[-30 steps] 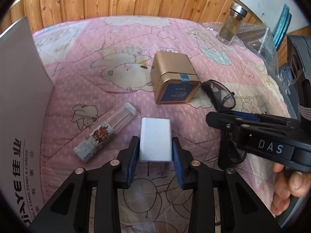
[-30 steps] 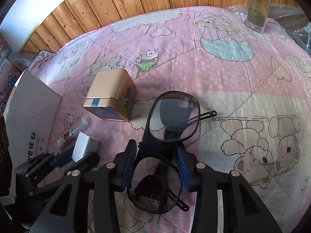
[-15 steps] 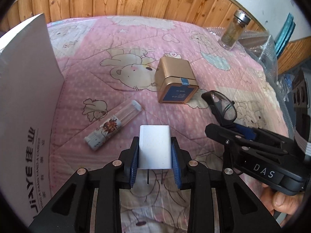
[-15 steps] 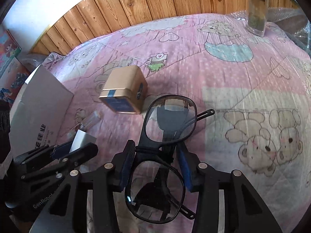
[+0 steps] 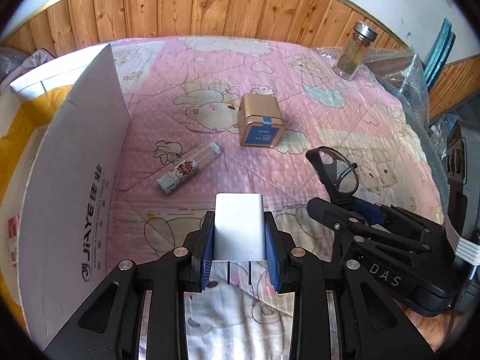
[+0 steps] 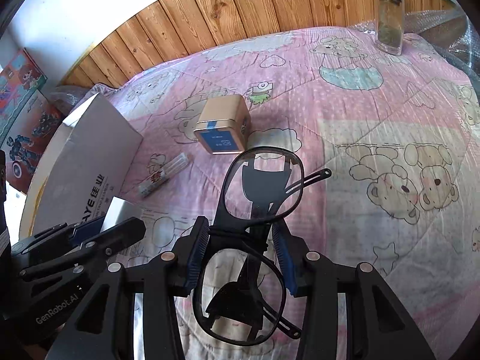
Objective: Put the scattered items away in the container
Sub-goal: 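Lift the charger and glasses and carry them over the white box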
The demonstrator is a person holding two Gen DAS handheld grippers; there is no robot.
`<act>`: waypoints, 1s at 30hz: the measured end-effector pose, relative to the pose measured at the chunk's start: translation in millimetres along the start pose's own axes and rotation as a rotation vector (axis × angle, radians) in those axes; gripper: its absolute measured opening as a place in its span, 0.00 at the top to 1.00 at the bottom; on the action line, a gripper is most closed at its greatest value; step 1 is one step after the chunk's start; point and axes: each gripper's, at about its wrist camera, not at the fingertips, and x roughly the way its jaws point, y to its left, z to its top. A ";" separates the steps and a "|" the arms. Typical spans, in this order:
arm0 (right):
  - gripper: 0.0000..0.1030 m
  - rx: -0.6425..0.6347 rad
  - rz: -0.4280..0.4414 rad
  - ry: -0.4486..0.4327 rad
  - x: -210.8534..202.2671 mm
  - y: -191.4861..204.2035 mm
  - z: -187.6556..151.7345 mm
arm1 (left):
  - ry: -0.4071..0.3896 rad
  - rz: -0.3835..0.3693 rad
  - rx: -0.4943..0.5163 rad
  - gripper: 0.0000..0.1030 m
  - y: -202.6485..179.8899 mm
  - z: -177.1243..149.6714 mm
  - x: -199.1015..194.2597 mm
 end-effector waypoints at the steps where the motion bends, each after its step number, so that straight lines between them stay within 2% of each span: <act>1: 0.56 -0.002 0.000 -0.003 4.2 5.8 -0.2 | -0.005 0.002 0.002 0.70 -0.9 -1.5 -3.8; 5: 0.56 -0.009 0.005 -0.012 8.9 19.8 -3.1 | -0.022 -0.003 0.003 0.70 -4.4 -7.6 -20.0; 30: 0.56 -0.087 0.047 -0.062 -35.5 75.2 -41.7 | -0.120 -0.007 -0.016 0.70 1.6 -43.4 -95.9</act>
